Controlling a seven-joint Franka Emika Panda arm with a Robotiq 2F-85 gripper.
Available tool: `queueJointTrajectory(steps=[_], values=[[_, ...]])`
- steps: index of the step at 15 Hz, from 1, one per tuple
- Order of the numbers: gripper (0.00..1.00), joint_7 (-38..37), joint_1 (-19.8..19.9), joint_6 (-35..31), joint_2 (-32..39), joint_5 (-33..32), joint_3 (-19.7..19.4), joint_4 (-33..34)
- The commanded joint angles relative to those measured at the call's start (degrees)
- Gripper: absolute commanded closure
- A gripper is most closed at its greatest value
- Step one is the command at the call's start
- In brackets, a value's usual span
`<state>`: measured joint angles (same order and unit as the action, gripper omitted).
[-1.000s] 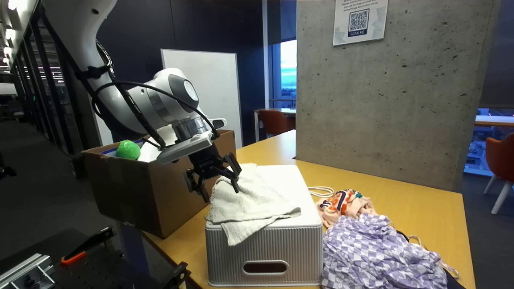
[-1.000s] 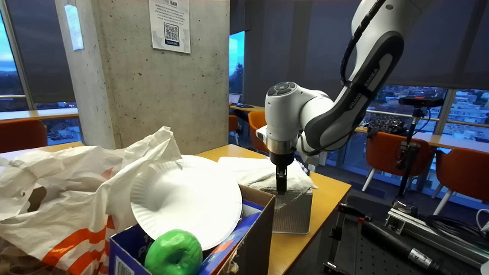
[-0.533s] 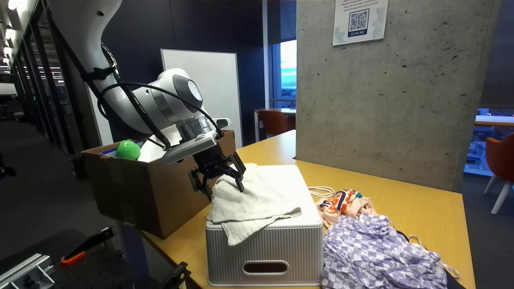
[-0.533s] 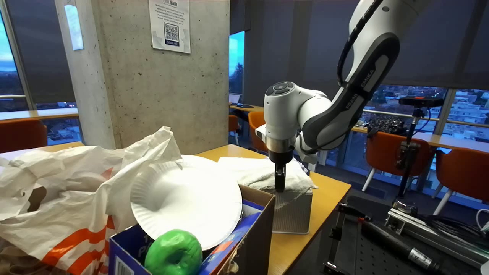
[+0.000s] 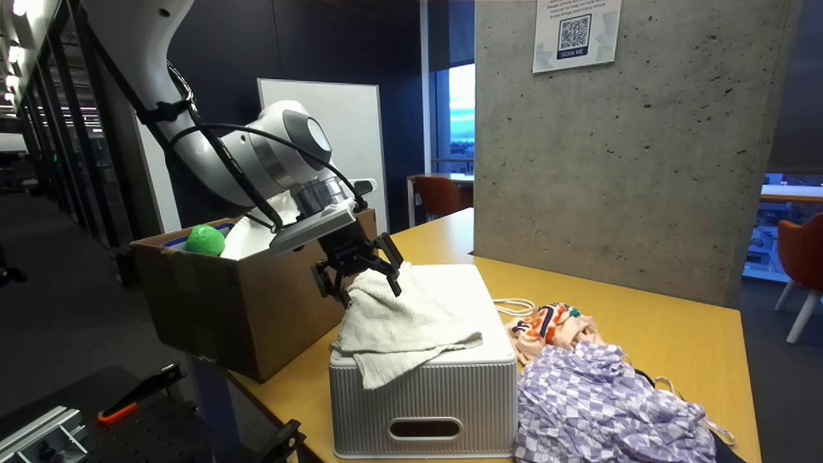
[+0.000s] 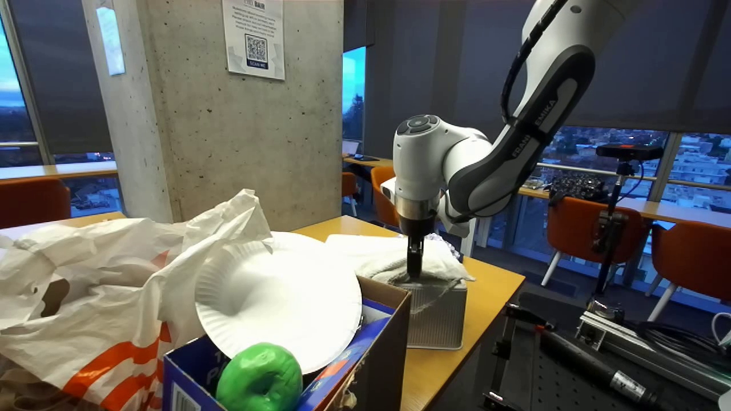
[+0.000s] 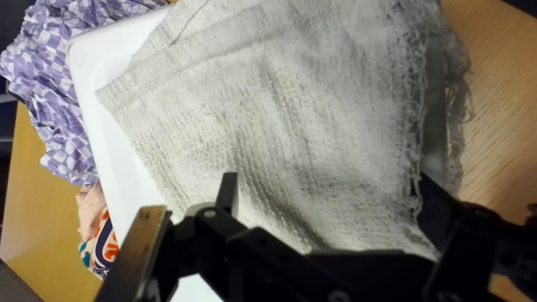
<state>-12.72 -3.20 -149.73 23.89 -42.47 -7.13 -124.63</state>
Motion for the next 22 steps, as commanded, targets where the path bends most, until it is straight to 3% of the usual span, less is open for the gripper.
queueJointTrajectory(steps=[1,2,3,12,14,22], values=[[0.12,-0.7,-1.1,0.4,-1.2,-1.6,-1.1,0.4],[0.26,-0.6,-1.1,0.3,-0.9,-1.5,-1.0,0.6],[0.27,-0.7,-1.2,0.3,-0.9,-1.5,-1.0,0.7],[0.96,1.0,-0.7,0.1,-3.2,1.4,0.6,0.0],[1.00,1.8,0.0,-0.2,-4.3,3.2,1.2,-0.3],[0.99,6.8,-0.4,-0.2,-7.4,14.0,3.9,0.1]])
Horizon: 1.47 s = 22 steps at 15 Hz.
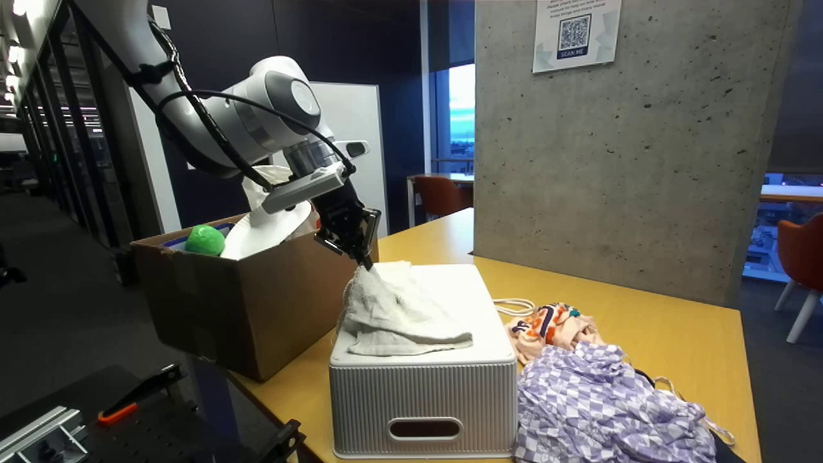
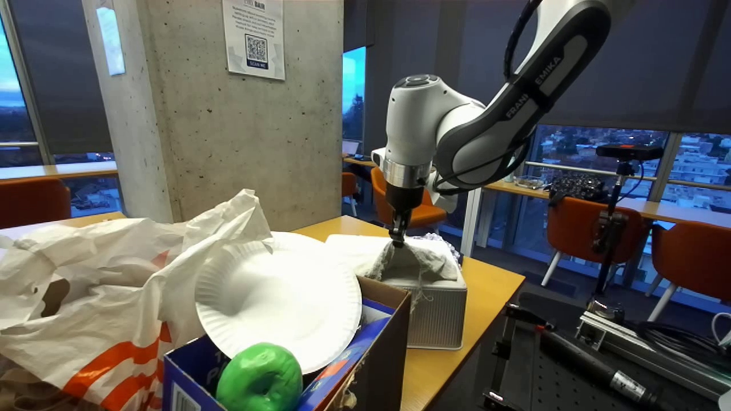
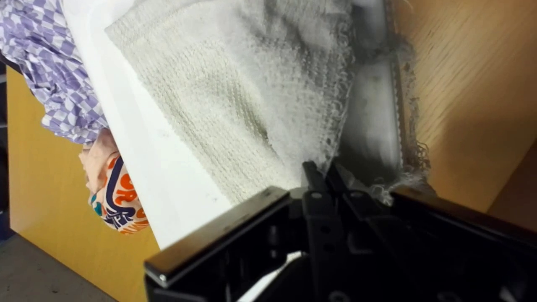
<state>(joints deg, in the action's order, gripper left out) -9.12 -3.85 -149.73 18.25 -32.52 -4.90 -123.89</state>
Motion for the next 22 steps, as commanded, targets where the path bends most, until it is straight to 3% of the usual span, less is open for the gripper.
queueJointTrajectory(steps=[1,6,7,8,17,18,22], values=[[0.99,3.5,-0.1,-0.3,-1.7,4.8,2.0,-0.5],[0.97,4.4,-0.2,-0.2,-1.2,7.1,3.0,-0.2],[0.71,4.5,-0.1,-0.2,-1.1,7.3,3.0,-0.2],[0.70,4.5,-0.1,-0.1,-1.0,7.5,3.0,-0.3],[0.06,6.4,-0.5,2.3,0.6,7.8,2.6,-3.2],[0.01,5.3,-1.3,3.2,-0.4,6.4,1.9,-4.1],[0.00,-2.2,-4.2,11.3,-9.1,-5.3,-2.3,-9.6]])
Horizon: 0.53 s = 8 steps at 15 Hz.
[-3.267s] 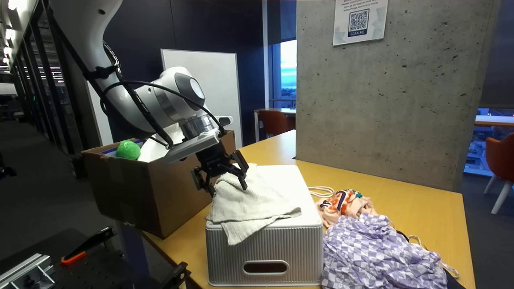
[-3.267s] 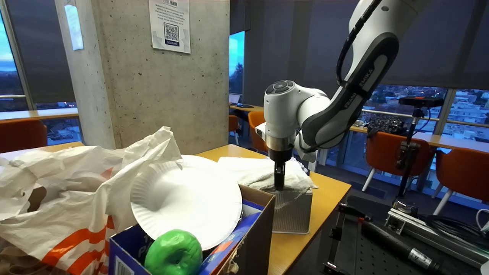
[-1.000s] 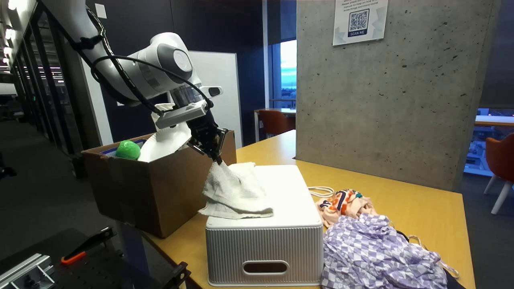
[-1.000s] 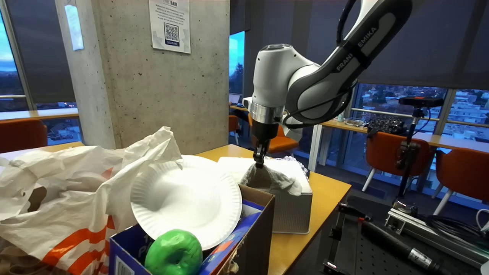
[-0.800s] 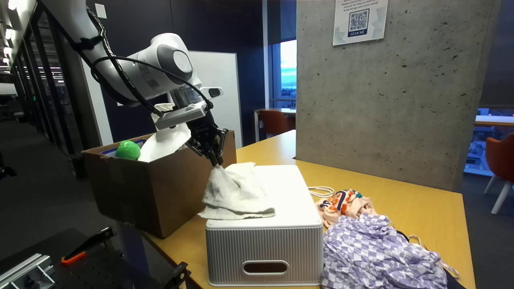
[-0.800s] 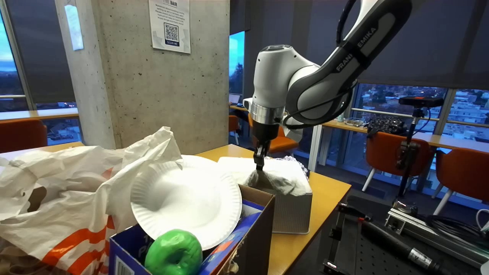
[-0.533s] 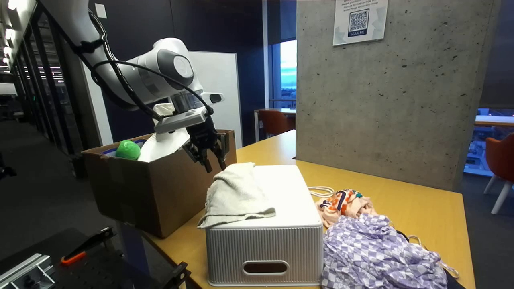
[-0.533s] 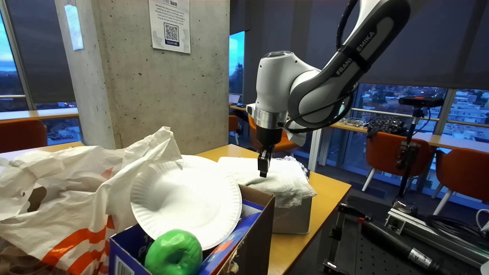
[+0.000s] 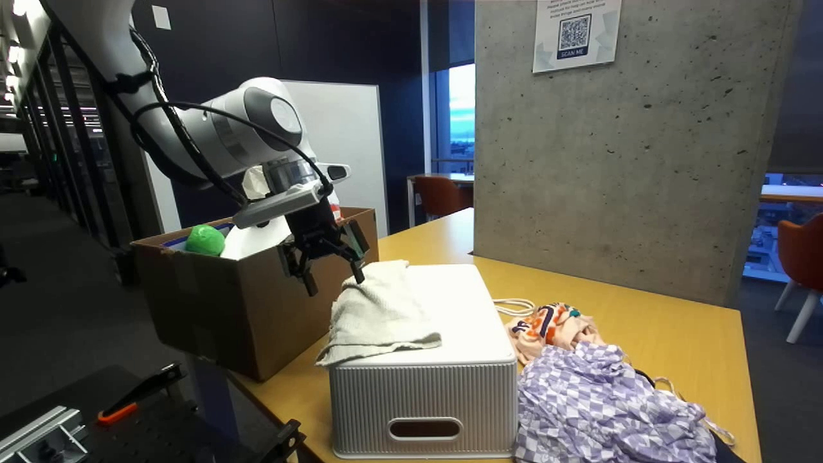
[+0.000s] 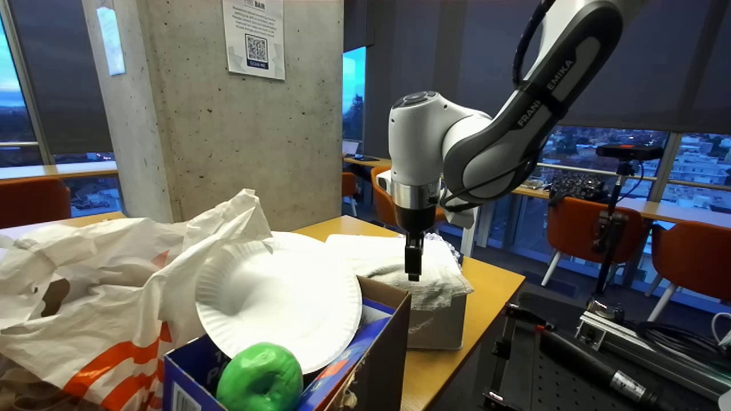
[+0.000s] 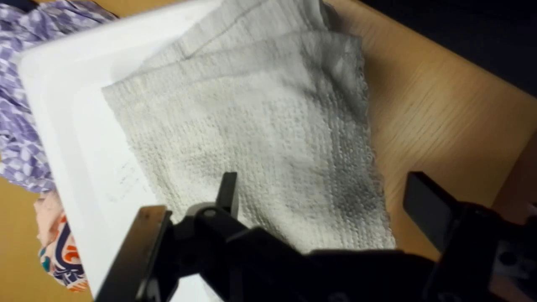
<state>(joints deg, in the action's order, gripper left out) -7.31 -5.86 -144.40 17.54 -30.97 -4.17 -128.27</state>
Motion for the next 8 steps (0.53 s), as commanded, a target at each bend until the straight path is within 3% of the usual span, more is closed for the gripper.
queueJointTrajectory(steps=[1,4,7,8], values=[[0.00,-5.3,-1.7,8.3,-10.6,-10.0,-3.1,-6.6],[0.00,-8.0,1.0,11.8,-15.1,-17.0,-1.7,-10.1],[0.00,-7.9,2.7,11.8,-18.3,-17.7,-0.1,-12.7],[0.00,-7.0,3.1,11.1,-15.3,-16.0,0.2,-10.5]])
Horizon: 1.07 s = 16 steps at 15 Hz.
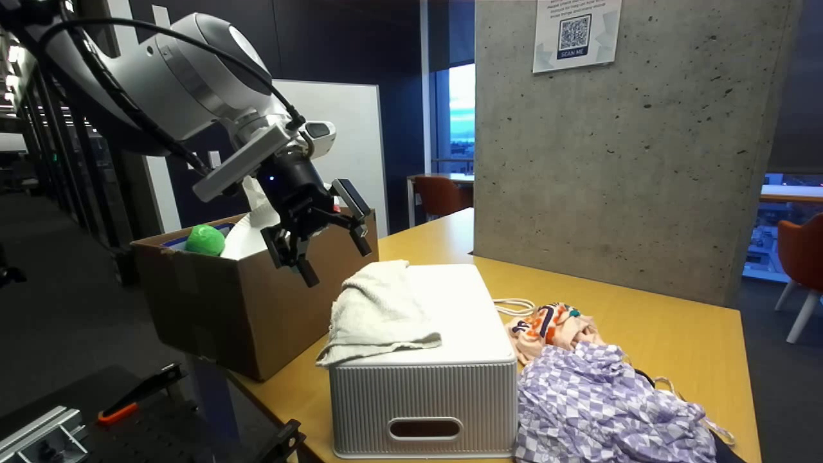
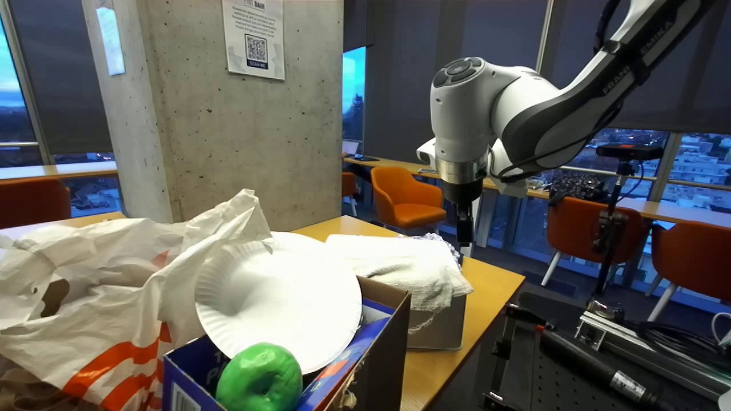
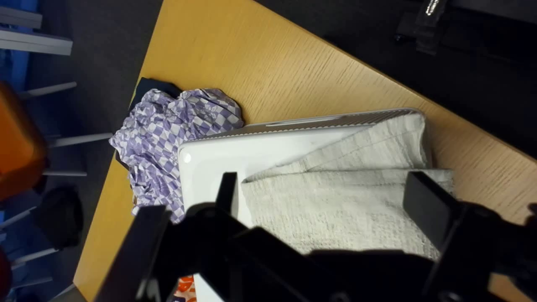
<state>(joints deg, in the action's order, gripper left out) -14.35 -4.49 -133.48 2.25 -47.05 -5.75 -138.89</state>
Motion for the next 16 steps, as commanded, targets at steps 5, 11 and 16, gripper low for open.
queueJointTrajectory(steps=[5,11,16], values=[[0.00,1.5,1.6,-0.4,-2.7,-0.4,3.1,-2.1],[0.00,-0.1,0.2,-0.6,-2.1,-1.8,7.6,-5.1],[0.00,-2.1,-0.1,-1.5,1.6,-4.1,8.8,-6.9]])
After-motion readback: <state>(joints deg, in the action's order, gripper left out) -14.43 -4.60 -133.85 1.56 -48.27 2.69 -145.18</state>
